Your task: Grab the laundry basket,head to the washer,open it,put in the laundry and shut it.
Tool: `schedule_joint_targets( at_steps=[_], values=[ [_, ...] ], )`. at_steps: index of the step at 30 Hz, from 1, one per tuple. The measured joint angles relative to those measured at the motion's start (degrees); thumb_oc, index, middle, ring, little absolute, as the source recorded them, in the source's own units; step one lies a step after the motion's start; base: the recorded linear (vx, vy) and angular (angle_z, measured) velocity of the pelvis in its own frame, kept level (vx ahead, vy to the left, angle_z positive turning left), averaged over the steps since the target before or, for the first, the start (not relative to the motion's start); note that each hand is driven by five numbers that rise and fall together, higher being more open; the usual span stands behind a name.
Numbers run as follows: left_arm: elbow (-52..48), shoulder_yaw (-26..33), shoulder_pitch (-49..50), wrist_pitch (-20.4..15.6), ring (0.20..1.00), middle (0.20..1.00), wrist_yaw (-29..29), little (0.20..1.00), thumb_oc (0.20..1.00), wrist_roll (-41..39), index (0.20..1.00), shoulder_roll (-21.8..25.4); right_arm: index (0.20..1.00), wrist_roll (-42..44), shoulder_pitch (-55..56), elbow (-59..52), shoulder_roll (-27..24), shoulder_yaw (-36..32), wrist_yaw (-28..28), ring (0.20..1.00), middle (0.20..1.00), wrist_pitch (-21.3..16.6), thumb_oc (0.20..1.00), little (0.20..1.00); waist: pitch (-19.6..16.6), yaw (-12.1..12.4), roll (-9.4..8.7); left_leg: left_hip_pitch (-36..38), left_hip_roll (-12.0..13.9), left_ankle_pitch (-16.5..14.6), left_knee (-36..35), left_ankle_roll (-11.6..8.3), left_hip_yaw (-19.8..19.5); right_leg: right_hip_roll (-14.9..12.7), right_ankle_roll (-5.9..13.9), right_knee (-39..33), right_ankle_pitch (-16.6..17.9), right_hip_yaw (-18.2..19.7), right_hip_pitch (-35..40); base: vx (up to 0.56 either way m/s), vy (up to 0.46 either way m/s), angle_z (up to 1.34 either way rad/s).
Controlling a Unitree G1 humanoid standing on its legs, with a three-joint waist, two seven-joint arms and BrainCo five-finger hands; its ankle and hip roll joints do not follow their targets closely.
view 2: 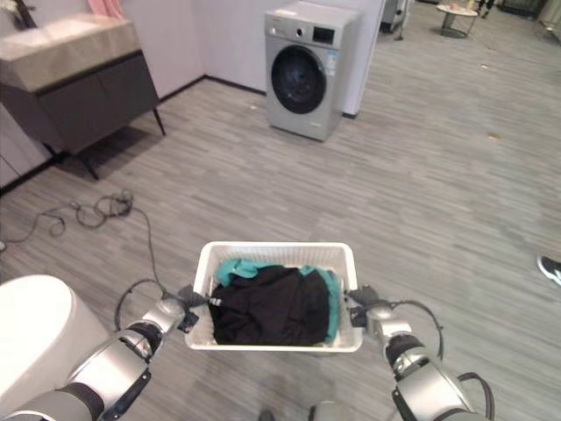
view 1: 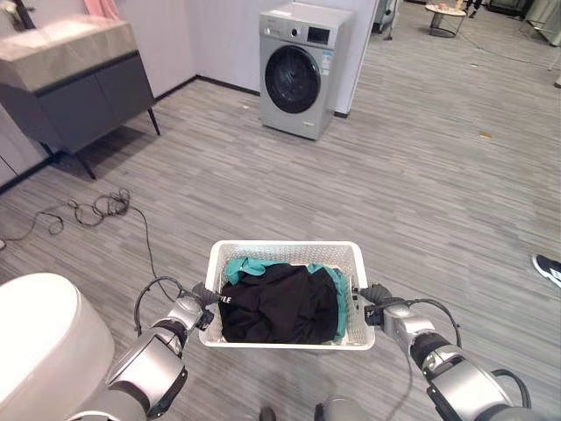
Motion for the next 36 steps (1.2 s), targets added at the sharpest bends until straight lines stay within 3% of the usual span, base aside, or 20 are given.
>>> schedule_joint_targets(
  at_steps=[1,5,7,9,10,11,12,14,15,17,19,21,23,26,29,31,32,33,34,36],
  values=[
    [0.3,0.2,-0.1,0.0,0.200,0.200,0.0,0.200,0.200,0.0,0.200,0.0,0.200,0.0,-0.1,-0.6,-0.2,0.0,0.0,0.200,0.200,-0.3,0.200,0.200,0.2,-0.3,-0.74,1.8,-0.7,-2.6,-0.3,0.22,0.2,0.1,-1.50,-15.3,2.0,-4.1,-2.0,0.47,-0.064,0.41],
    [0.7,0.5,0.4,0.1,0.200,0.200,-0.2,0.200,0.200,0.6,0.200,-1.7,0.200,0.0,1.2,-0.1,-1.4,0.0,0.0,0.200,0.200,-0.2,0.200,0.200,1.0,-2.2,-2.09,7.4,-1.9,-5.1,-1.0,-3.45,-2.2,1.0,-3.49,-36.2,10.1,-2.7,-2.7,0.47,-0.086,0.67],
    [1.6,1.9,0.7,0.1,0.200,0.200,-0.3,0.200,0.200,2.0,0.200,-3.7,0.200,-0.1,1.5,0.2,-2.4,-0.2,0.1,0.200,0.200,-0.1,0.200,0.200,0.9,-3.4,-2.11,11.5,-1.6,-6.9,-1.2,-6.44,-1.4,-1.0,-3.56,-38.4,11.2,-6.9,-1.5,0.55,-0.117,0.78],
    [2.3,3.0,1.7,0.3,0.200,0.200,-0.2,0.200,0.200,2.2,0.200,-4.6,0.200,-1.2,1.4,0.1,-2.8,-0.3,0.3,0.200,0.200,0.1,0.200,0.200,0.7,-3.1,-0.94,15.9,0.6,-8.0,0.2,-7.99,-1.7,-0.3,-5.02,-35.5,17.7,-6.9,0.9,0.53,-0.158,0.33],
    [2.3,3.3,1.7,0.4,0.200,0.200,-0.2,0.200,0.200,2.3,0.200,-4.6,0.200,-1.6,1.5,0.1,-3.0,-0.2,1.0,0.200,0.200,0.1,0.200,0.200,0.7,-3.8,-0.76,16.7,2.3,-6.9,3.6,-9.64,-3.3,1.1,-7.75,-32.6,19.8,-5.0,2.4,0.62,-0.297,0.24],
    [2.0,3.5,1.7,0.3,0.200,0.200,-0.2,0.200,0.200,2.5,0.200,-5.2,0.200,-1.6,1.4,-0.2,-4.4,-0.2,1.3,0.200,0.200,0.1,0.200,0.200,0.5,-4.2,0.33,17.0,5.0,-4.5,10.7,-11.30,-4.6,3.8,-10.81,-28.3,16.7,-3.4,5.1,0.57,-0.340,0.39],
    [1.2,4.9,1.6,-0.1,0.200,0.200,0.0,0.200,0.200,2.6,0.200,-5.5,0.200,-1.6,1.1,-1.9,-5.5,-0.3,1.3,0.200,0.200,0.1,0.200,0.200,0.3,-5.0,0.00,11.9,6.4,0.6,23.2,-14.04,-6.5,4.4,-12.08,-27.4,13.7,-4.5,7.8,0.53,-0.394,0.30],
    [0.2,5.6,1.5,-0.5,0.200,0.200,-0.1,0.200,0.200,2.7,0.200,-5.7,0.200,-1.6,0.5,-3.3,-6.6,-0.6,1.3,0.200,0.200,0.0,0.200,0.200,0.2,-5.6,-0.37,4.4,6.8,5.5,36.9,-16.31,-8.0,4.8,-12.97,-28.2,11.3,-4.6,10.4,0.41,-0.398,0.21],
    [0.1,6.4,1.5,-0.7,0.200,0.200,-0.1,0.200,0.200,2.7,0.200,-5.7,0.200,-1.6,0.0,-3.2,-6.5,-0.6,1.3,0.200,0.200,0.0,0.200,0.200,0.9,-6.3,-1.57,-4.7,8.0,9.3,51.0,-16.35,-7.5,5.1,-14.50,-30.2,9.2,-5.3,14.8,0.44,-0.421,0.26],
    [-0.1,5.0,2.2,-0.5,0.200,0.200,-0.3,0.200,0.200,2.5,0.200,-4.1,0.200,-1.6,-0.1,-2.4,-4.8,-0.4,1.2,0.200,0.200,0.0,0.200,0.200,1.1,-4.5,-5.22,-14.7,8.3,9.7,61.9,-13.36,-3.4,4.4,-14.21,-32.7,9.1,-3.5,19.2,0.40,-0.289,-0.21],
    [0.1,5.9,2.5,0.0,0.200,0.200,-0.5,0.200,0.200,2.4,0.200,-3.4,0.200,-1.6,0.0,-2.2,-3.6,0.0,1.1,0.200,0.200,0.0,0.200,0.200,1.1,-4.3,-6.53,-21.3,7.9,7.9,59.0,-10.98,-2.4,4.3,-14.52,-36.4,8.6,-2.9,23.6,0.37,-0.131,-0.22],
    [0.0,4.6,2.3,-0.3,0.200,0.200,-0.4,0.200,0.200,2.1,0.200,-2.8,0.200,-1.6,-0.1,-2.2,-3.5,0.1,1.0,0.200,0.200,0.0,0.200,0.200,1.3,-3.1,-6.26,-28.4,7.5,6.0,44.6,-8.52,-0.8,4.6,-13.69,-40.0,7.7,-1.9,26.9,0.36,-0.033,-0.15],
    [0.2,4.5,2.4,-0.1,0.200,0.200,-0.6,0.200,0.200,2.0,0.200,-2.2,0.200,-1.6,-0.1,-1.8,-3.1,0.5,0.9,0.200,0.200,0.0,0.200,0.200,1.5,-1.3,-5.89,-30.1,8.3,6.8,26.2,-8.48,1.9,5.6,-12.77,-42.7,7.5,-0.2,29.8,0.45,0.052,-0.39],
    [-0.2,2.8,3.8,-0.1,0.200,0.200,-1.3,0.200,0.200,1.6,0.200,-0.2,0.200,-1.5,0.6,-1.8,-2.1,4.1,0.8,0.200,0.200,0.0,0.200,0.200,1.8,0.7,-3.27,-31.7,10.3,9.6,2.7,-9.37,-0.7,9.3,-10.55,-46.0,5.1,1.7,37.7,0.57,0.088,-0.51],
    [0.0,2.9,3.9,0.0,0.200,0.200,-1.6,0.200,0.200,1.5,0.200,0.5,0.200,-1.6,0.1,-0.3,-1.3,4.7,1.1,0.200,0.200,0.0,0.200,0.200,1.8,2.7,-5.56,-33.0,9.0,8.2,6.5,-7.50,0.9,5.7,-7.73,-46.0,0.2,3.5,41.9,0.54,0.121,-0.74],
    [-0.2,2.7,5.8,0.0,0.200,0.200,-1.3,0.200,0.200,1.5,0.200,-1.9,0.200,-1.6,1.7,0.2,-2.5,4.9,1.1,0.200,0.200,0.0,0.200,0.200,-1.1,1.9,-1.15,-26.0,8.7,5.8,6.0,-2.21,-0.1,7.0,-4.64,-40.0,-2.0,5.2,43.5,0.47,0.187,-0.32],
    [-0.3,2.0,5.5,-0.5,0.200,0.200,-1.2,0.200,0.200,1.6,0.200,-1.0,0.200,-1.5,2.7,-0.1,-2.0,4.6,1.1,0.200,0.200,-0.1,0.200,0.200,-1.5,1.2,-3.79,-23.6,6.9,10.6,5.2,-0.35,-0.6,4.9,-3.44,-37.7,-2.6,5.3,44.6,0.49,0.218,-0.29],
    [-0.3,2.1,5.9,-0.1,0.200,0.200,-1.1,0.200,0.200,1.5,0.200,-0.1,0.200,-1.6,3.2,-0.9,-0.8,4.1,1.1,0.200,0.200,-0.1,0.200,0.200,-2.1,1.3,-5.40,-21.9,6.2,11.1,5.1,-0.21,0.6,3.4,-3.31,-29.3,-2.6,5.5,41.5,0.59,0.292,-0.49],
    [-0.3,1.9,5.9,0.0,0.200,0.200,-1.3,0.200,0.200,1.5,0.200,0.4,0.200,-1.6,4.2,-2.3,-0.2,3.8,1.0,0.200,0.200,-0.1,0.200,0.200,-2.7,1.6,-6.20,-18.9,5.2,13.2,4.9,0.30,1.7,1.5,-2.04,-10.7,1.9,5.3,34.0,0.62,0.348,-0.40],
    [-0.7,1.6,5.5,-0.2,0.200,0.200,-1.2,0.200,0.200,1.6,0.200,0.4,0.200,-1.7,5.7,-3.4,0.2,2.4,1.0,0.200,0.200,-0.2,0.200,0.200,-3.4,0.6,-7.41,-15.5,2.1,10.5,3.1,2.47,1.2,-2.4,0.62,7.3,8.6,6.6,24.0,0.49,0.340,0.06]
  ],
)
